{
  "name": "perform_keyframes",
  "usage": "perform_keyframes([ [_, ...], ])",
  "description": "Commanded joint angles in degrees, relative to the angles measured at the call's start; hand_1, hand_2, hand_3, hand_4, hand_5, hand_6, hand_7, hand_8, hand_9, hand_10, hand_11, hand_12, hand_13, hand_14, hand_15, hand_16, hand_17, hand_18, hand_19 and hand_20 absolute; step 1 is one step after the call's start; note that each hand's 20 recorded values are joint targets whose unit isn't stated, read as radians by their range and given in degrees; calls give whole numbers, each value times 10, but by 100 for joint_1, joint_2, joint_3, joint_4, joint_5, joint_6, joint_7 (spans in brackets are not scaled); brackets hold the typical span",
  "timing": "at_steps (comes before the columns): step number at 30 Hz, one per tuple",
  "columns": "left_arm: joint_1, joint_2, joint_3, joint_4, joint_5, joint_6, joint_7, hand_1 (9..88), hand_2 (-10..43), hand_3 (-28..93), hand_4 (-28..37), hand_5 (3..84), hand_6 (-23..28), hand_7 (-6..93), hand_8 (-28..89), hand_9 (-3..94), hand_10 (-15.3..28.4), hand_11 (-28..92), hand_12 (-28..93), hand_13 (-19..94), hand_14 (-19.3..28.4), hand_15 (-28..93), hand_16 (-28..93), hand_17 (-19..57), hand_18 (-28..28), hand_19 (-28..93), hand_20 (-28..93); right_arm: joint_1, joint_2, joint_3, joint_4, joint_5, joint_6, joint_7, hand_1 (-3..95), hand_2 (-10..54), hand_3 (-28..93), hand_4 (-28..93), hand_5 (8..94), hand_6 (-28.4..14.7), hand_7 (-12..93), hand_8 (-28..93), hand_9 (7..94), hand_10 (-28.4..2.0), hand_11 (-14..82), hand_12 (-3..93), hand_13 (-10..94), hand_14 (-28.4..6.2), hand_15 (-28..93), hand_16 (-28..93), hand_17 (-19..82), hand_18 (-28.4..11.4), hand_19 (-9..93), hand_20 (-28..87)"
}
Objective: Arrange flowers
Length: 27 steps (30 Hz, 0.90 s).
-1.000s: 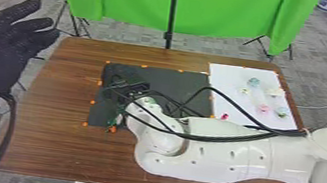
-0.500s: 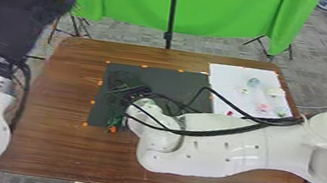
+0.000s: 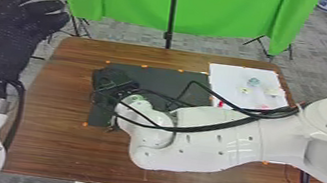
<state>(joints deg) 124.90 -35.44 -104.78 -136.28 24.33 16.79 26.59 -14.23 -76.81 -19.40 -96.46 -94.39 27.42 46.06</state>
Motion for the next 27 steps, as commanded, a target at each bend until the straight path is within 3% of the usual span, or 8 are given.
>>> perform_keyframes([
  [1,-142,10,79,42,-52,-9,44,228,70,799,-234,373,100,184,-110,356,210,308,115,263,284,550,-103,-74,255,609,153,120,-78,60,51,67,-202,-76,526,-95,645,-283,772,57,167,-30,926,-46,158,233,848,-23,538,205,420,-152,932,82],
  [4,-174,1,87,59,-29,-71,23,228,70,799,-234,373,100,183,-110,355,211,309,115,263,284,550,-103,-74,255,609,153,102,-64,88,58,80,-207,-13,522,-95,633,-283,743,57,162,-38,919,-49,160,228,844,-22,541,204,419,-152,932,83],
  [7,-118,0,65,43,-60,-17,79,227,70,800,-233,372,100,184,-110,355,211,308,115,263,284,550,-103,-74,255,610,153,115,-81,86,65,101,-248,5,518,-95,629,-283,735,56,167,-45,914,-49,167,219,842,-23,544,201,418,-151,932,83],
  [15,-48,-30,55,53,-62,-79,140,228,69,801,-233,374,101,183,-110,355,211,307,115,262,284,550,-103,-73,255,610,153,41,-1,113,102,81,-405,103,499,-95,641,-283,703,53,176,-55,901,-52,171,210,838,-25,547,196,414,-152,932,81],
  [22,131,-148,-64,-5,-33,-13,5,229,70,800,-233,374,101,184,-110,355,211,308,115,263,284,550,-103,-73,255,610,152,-113,111,248,78,-7,-436,-3,490,-95,650,-283,698,52,177,-60,899,-53,179,201,838,-27,547,194,412,-155,932,85],
  [25,347,-226,-216,-64,-16,33,-32,229,71,798,-233,373,100,184,-110,355,211,309,115,263,284,550,-103,-73,255,611,152,-203,149,346,20,-123,-504,-142,488,-95,649,-283,700,52,177,-59,900,-56,186,197,839,-27,547,194,411,-156,932,87],
  [27,368,-279,-223,-56,-21,50,-95,229,70,798,-233,373,100,184,-110,355,212,308,115,262,284,550,-103,-73,255,611,152,-249,237,415,-42,-22,-582,-404,483,-95,656,-283,700,51,177,-59,898,-57,192,194,838,-28,548,194,409,-158,932,88],
])
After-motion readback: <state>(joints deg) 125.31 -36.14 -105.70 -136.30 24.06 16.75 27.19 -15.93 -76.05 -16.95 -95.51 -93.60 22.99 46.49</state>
